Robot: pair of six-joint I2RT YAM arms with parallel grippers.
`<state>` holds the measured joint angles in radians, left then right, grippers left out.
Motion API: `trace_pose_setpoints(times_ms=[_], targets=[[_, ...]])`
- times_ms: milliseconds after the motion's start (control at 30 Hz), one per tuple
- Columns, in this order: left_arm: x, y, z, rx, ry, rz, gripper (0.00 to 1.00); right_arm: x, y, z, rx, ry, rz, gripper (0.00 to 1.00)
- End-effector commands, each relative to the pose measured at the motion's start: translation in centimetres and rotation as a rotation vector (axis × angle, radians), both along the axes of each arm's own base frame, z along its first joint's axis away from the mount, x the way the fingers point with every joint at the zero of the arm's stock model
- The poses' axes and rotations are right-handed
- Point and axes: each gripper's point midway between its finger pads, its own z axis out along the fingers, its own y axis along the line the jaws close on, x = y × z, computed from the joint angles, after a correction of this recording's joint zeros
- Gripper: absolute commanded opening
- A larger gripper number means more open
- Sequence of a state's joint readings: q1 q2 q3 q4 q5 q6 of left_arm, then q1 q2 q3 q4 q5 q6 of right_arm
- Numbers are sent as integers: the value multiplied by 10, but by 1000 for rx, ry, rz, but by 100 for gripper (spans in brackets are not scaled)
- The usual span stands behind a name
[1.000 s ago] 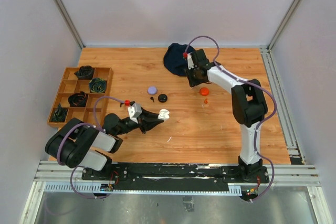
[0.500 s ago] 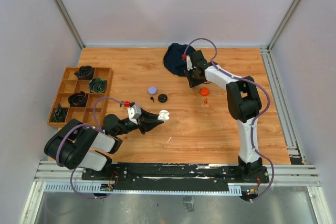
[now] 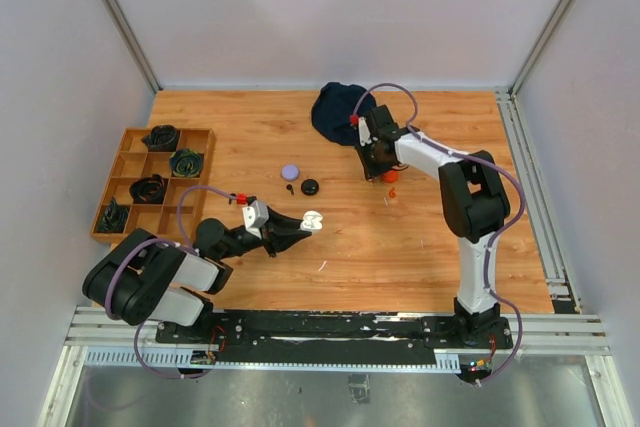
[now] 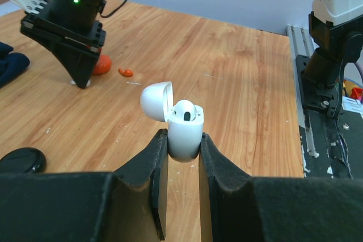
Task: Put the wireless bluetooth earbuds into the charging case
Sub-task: Pick up the earbud from the center of the board, then place the earbud at the center of the board.
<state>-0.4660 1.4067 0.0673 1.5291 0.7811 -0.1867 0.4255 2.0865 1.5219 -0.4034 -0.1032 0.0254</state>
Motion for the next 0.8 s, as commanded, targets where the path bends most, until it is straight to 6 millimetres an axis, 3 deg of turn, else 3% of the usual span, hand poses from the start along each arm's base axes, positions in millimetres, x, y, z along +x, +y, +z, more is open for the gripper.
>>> trace_pose_setpoints(times_ms=[0, 33, 200, 433, 567, 767], targets=[[-11, 7, 52, -118, -239, 1, 0, -54, 2, -3, -4, 103, 8, 20], [-11, 7, 52, -119, -241, 2, 0, -61, 5, 5, 8, 95, 13, 20], [-14, 9, 55, -127, -249, 6, 0, -104, 12, 6, -5, 127, 66, 21], [-19, 12, 58, -134, -263, 10, 0, -148, 3, -3, -41, 163, 78, 21], [-19, 13, 57, -134, -258, 11, 0, -158, 1, -6, -39, 169, 71, 23], [-20, 13, 57, -136, -257, 8, 0, -164, 7, 0, -21, 160, 86, 33]])
